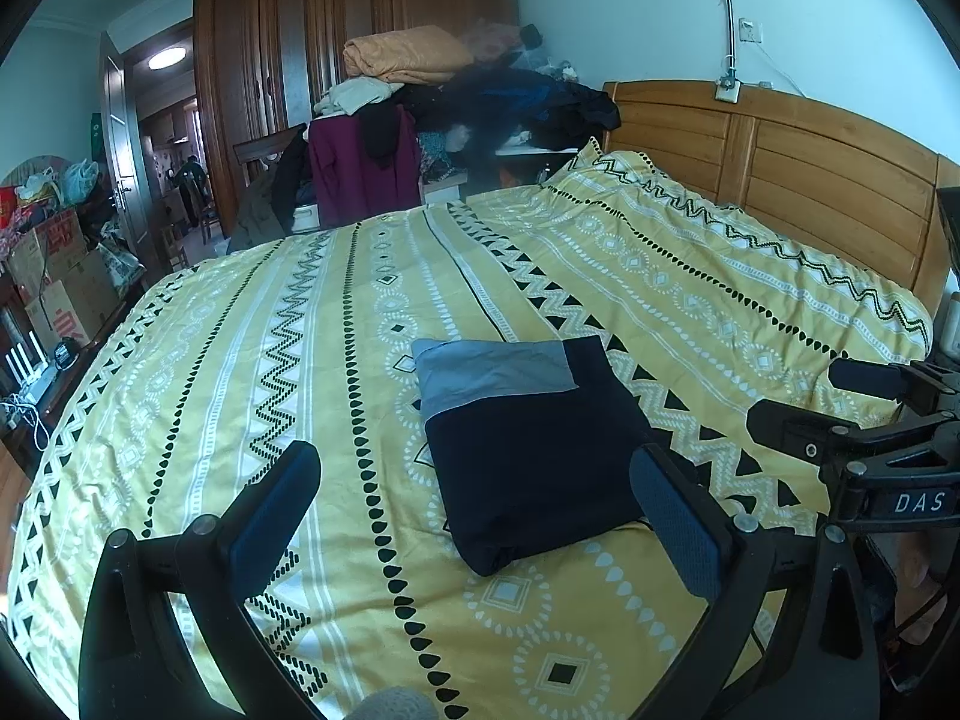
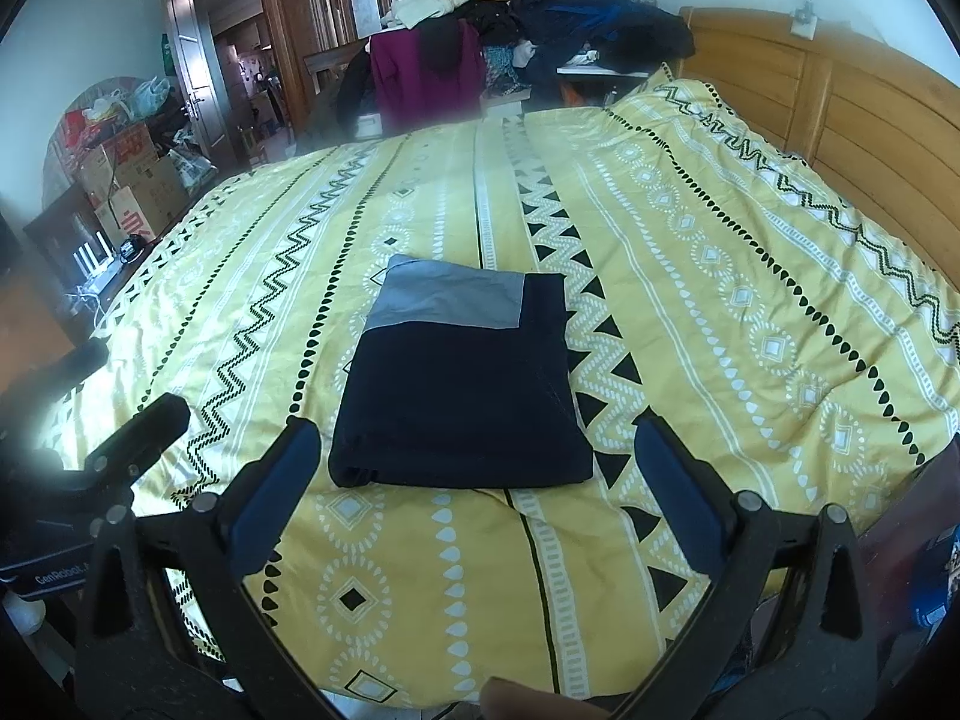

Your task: Fold small clothes

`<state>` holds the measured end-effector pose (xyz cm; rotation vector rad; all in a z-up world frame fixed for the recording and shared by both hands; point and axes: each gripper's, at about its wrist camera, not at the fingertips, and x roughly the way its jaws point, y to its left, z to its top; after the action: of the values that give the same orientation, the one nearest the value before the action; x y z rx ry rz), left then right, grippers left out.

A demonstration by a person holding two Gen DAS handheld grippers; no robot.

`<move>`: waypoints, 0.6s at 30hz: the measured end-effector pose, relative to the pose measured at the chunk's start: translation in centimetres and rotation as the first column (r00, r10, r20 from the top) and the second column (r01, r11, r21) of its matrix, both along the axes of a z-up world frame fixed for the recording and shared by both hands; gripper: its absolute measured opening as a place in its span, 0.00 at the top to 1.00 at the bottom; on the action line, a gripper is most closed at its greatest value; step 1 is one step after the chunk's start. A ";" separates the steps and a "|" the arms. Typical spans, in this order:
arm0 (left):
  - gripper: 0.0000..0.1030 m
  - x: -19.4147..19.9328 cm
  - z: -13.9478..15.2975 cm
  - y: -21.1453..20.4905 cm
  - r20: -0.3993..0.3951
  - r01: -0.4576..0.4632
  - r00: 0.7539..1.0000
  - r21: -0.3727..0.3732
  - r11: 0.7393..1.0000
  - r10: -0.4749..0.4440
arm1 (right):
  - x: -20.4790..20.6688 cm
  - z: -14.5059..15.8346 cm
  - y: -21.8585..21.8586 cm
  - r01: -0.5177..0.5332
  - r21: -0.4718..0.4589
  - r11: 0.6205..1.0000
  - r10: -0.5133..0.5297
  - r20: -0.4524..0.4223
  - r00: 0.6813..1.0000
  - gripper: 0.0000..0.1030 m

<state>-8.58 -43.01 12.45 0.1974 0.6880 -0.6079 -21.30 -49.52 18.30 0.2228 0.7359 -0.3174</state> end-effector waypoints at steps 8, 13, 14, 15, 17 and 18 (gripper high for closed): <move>0.00 -0.4 0.2 0.0 0.003 0.003 1.000 -0.007 1.000 -0.003 | -0.4 0.2 0.3 -0.008 0.000 1.000 0.008 -0.005 1.000 0.00; 0.00 -0.7 0.4 0.2 0.004 0.009 1.000 -0.007 1.000 -0.009 | -0.5 -0.2 0.8 -0.018 0.012 1.000 0.018 -0.010 1.000 0.00; 0.00 -0.7 0.5 0.3 0.006 0.008 1.000 -0.007 1.000 -0.008 | -0.5 -0.3 0.9 -0.021 0.016 1.000 0.022 -0.011 1.000 0.00; 0.00 -0.8 0.6 0.3 0.007 0.009 1.000 -0.007 1.000 -0.009 | -0.5 -0.4 0.9 -0.024 0.018 1.000 0.024 -0.013 1.000 0.00; 0.00 -0.8 0.6 0.4 0.008 0.006 1.000 -0.007 1.000 -0.006 | -0.5 -0.4 1.0 -0.026 0.018 1.000 0.026 -0.014 1.000 0.00; 0.00 -0.8 0.6 0.4 0.006 0.006 1.000 -0.006 1.000 -0.006 | -0.5 -0.4 1.0 -0.026 0.019 0.999 0.026 -0.014 1.000 0.00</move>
<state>-9.36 -42.58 13.01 0.1956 0.6795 -0.6143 -21.79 -48.54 17.87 0.2287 0.7551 -0.2876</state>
